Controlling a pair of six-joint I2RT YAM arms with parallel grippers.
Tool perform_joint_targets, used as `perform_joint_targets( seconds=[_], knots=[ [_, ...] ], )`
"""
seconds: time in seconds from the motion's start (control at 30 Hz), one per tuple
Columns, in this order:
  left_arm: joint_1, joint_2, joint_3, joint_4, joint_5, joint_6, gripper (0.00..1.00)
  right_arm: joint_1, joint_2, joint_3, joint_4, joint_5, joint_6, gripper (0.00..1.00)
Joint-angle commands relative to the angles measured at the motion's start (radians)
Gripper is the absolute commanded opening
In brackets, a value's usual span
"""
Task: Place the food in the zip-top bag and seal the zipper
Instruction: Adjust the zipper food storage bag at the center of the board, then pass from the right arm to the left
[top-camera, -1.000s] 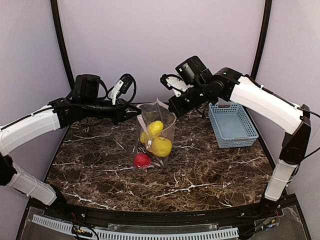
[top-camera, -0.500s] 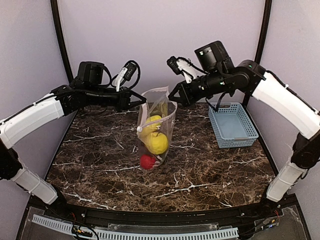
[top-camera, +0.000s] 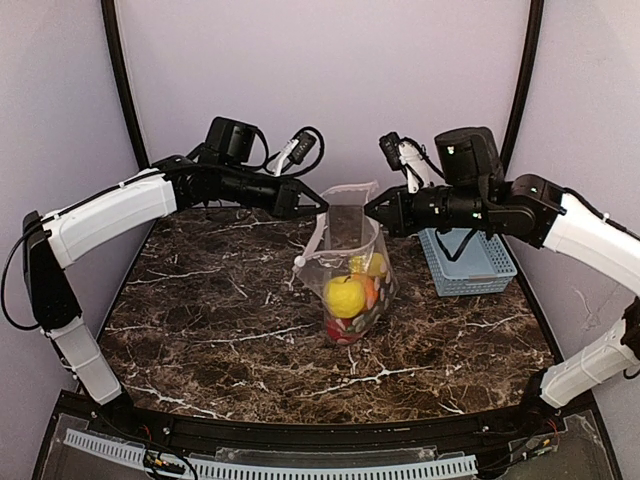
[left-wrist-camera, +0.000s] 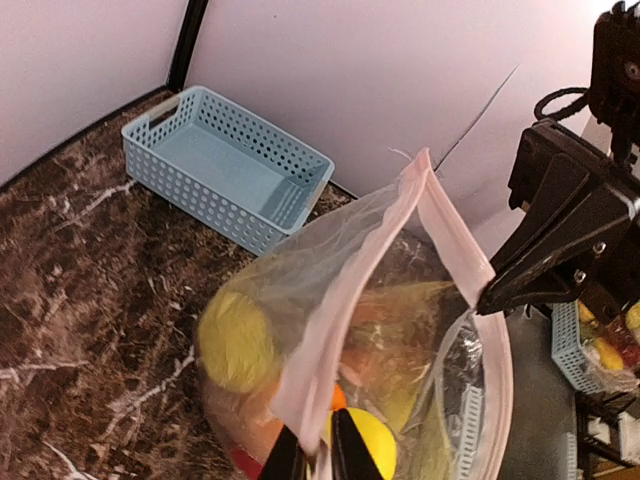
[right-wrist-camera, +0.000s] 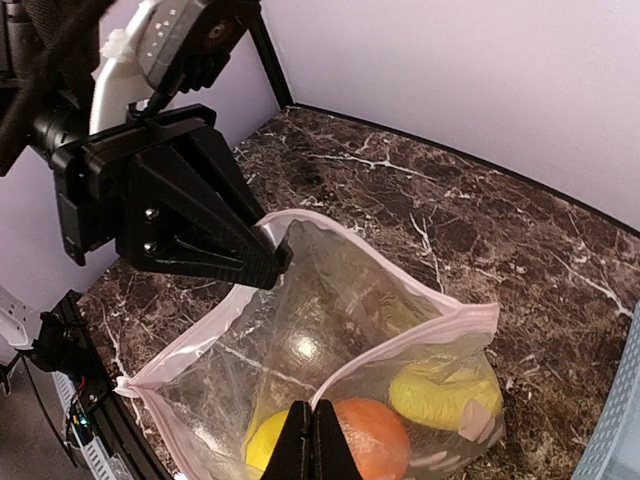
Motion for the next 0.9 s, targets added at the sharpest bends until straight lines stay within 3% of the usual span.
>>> perform_joint_targets(
  seconds=[0.0,0.13,0.2,0.3,0.6,0.77,0.87],
  knots=[
    [-0.038,-0.008,0.02,-0.004,-0.007,0.017,0.23,-0.003,-0.021,-0.067,0.164,0.105,0.1,0.0],
    [-0.054,-0.099,-0.065,0.047,-0.096,0.051,0.59,-0.002,-0.017,-0.086,0.194,0.169,0.132,0.0],
    [-0.055,-0.179,-0.15,0.104,-0.143,0.05,0.73,-0.002,-0.007,-0.083,0.197,0.202,0.143,0.0],
    [-0.059,-0.315,-0.32,0.179,-0.176,0.035,0.81,0.0,0.009,-0.072,0.203,0.242,0.149,0.0],
    [-0.095,-0.536,-0.676,0.317,-0.206,-0.037,0.87,0.001,0.052,-0.039,0.204,0.268,0.139,0.0],
    [-0.165,-0.533,-0.77,0.426,-0.213,-0.08,0.81,0.001,0.059,-0.03,0.2,0.276,0.139,0.0],
    [-0.197,-0.503,-0.782,0.452,-0.258,-0.082,0.69,0.001,0.06,-0.026,0.197,0.281,0.138,0.0]
  ],
)
